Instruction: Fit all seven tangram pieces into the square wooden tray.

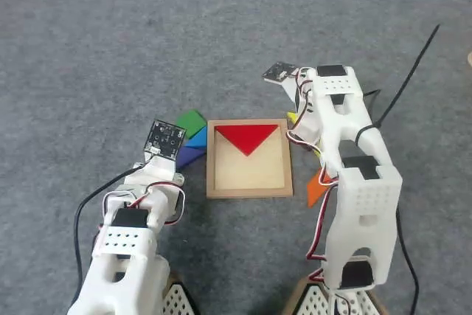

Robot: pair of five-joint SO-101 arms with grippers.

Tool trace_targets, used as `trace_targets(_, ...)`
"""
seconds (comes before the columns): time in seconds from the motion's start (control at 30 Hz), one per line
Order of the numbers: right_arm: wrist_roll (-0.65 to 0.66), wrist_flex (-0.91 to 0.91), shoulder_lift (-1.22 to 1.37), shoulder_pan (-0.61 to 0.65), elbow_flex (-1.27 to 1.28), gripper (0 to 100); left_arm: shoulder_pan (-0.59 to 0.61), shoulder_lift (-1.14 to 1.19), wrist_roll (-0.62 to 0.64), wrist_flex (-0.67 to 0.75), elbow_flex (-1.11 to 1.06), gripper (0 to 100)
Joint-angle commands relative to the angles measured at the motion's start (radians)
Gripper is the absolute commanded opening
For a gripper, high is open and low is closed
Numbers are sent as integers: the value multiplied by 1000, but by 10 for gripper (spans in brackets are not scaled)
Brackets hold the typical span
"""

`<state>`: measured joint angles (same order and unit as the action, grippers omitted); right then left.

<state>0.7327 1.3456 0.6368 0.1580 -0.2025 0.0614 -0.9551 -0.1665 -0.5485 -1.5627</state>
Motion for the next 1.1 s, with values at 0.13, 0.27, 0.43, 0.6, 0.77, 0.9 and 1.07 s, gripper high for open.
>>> trace_targets(0.13, -89, -12, 8, -13, -14, 247, 0, 2, 2, 15, 42, 14)
trace_targets(0.27, -103, -12, -2, -12, -14, 246, 0, 2, 2, 15, 42, 14)
trace_targets(0.43, -161, -12, -108, -13, -9, 246, 0, 2, 2, 15, 42, 14)
trace_targets(0.6, -166, 48, -228, -7, -8, 246, 0, 2, 2, 15, 42, 14)
trace_targets(0.77, -155, 47, -265, -8, -8, 252, 0, 2, 2, 15, 42, 14)
trace_targets(0.9, -44, 18, -194, 1, -8, 360, 0, 2, 2, 15, 42, 14)
trace_targets(1.07, 31, -22, -93, 5, -11, 414, 0, 2, 2, 15, 42, 14)
